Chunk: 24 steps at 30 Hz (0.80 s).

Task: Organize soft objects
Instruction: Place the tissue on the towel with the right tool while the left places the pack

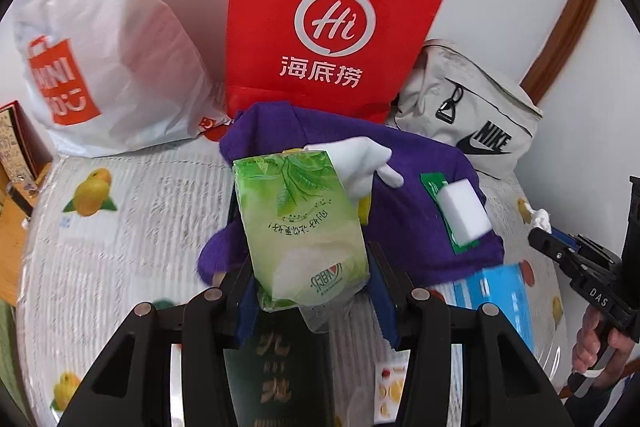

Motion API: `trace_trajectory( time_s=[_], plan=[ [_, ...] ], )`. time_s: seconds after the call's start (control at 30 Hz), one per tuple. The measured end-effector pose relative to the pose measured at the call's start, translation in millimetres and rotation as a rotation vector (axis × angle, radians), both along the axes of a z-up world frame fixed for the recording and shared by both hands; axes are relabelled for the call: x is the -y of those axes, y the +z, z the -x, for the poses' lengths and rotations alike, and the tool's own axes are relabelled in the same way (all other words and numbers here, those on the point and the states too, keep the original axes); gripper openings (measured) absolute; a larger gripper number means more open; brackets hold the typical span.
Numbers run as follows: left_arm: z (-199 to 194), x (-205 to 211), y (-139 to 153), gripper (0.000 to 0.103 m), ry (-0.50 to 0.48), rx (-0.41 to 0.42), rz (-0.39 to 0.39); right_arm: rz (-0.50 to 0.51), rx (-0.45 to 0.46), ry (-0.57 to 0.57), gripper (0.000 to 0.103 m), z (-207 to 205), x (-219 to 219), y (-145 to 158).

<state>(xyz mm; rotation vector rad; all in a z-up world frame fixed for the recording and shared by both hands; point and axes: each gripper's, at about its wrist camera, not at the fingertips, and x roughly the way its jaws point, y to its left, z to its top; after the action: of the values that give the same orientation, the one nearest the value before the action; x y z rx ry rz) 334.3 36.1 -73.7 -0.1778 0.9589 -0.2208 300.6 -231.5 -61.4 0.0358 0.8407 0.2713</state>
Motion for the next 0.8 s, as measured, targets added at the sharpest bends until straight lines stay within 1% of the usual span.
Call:
trace_trajectory(
  time_s=[0.1, 0.2, 0.3, 0.4, 0.47, 0.57, 0.8],
  plan=[
    [-22, 3, -7, 0.046, -0.006, -0.019, 0.019, -0.004, -0.020, 0.011, 0.024, -21, -12, -5],
    [-38, 6, -15, 0.046, -0.009, -0.036, 0.013, -0.013, -0.059, 0.020, 0.024, -44, -24, -14],
    [-58, 9, -27, 0.046, -0.021, -0.068, 0.025, -0.025, -0.094, 0.029, 0.024, -62, -31, -26],
    [-71, 16, -35, 0.046, -0.046, -0.087, 0.026, -0.013, -0.146, 0.027, 0.024, -79, -39, -41],
    [-76, 21, -40, 0.046, -0.058, -0.094, 0.016, 0.002, -0.172, 0.032, 0.024, -87, -45, -49],
    [-82, 24, -49, 0.047, -0.066, -0.104, 0.017, 0.033, -0.184, 0.036, 0.024, -96, -52, -57],
    [-91, 30, -61, 0.049, -0.093, -0.120, 0.013, 0.047, -0.217, 0.040, 0.024, -112, -59, -70]
  ],
)
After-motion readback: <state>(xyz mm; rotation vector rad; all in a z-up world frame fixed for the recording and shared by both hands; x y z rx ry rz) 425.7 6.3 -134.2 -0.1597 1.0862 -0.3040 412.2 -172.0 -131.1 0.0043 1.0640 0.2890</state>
